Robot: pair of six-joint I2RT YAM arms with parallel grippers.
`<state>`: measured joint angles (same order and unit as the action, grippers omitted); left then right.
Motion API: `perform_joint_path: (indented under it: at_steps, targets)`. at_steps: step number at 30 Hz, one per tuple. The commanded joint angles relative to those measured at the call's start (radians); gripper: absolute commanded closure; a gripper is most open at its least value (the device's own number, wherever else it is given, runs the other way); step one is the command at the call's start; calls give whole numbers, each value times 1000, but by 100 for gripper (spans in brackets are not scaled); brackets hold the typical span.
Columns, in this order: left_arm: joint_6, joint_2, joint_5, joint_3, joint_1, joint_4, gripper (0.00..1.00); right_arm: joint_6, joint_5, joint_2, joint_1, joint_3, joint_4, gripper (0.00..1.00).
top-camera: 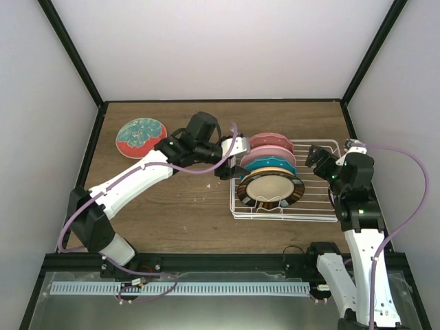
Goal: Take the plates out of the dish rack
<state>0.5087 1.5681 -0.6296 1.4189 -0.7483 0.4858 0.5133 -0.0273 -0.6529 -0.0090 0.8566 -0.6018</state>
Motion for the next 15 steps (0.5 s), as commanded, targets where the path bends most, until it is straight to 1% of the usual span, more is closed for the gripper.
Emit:
perform_joint_path:
  at_steps: [1,7,11,15]
  targets:
    - [62,23,10,13,-38,13,28,-6,18,19,10,21,-29,0]
    - [45,68,17,40,-79,9,31,-7,28,37,10,25,-51,0]
    - [14,93,76,36,-110,-29,34,-6,35,49,10,26,-60,0]
    - [-22,115,99,38,-128,-63,40,-10,40,52,11,31,-63,0]
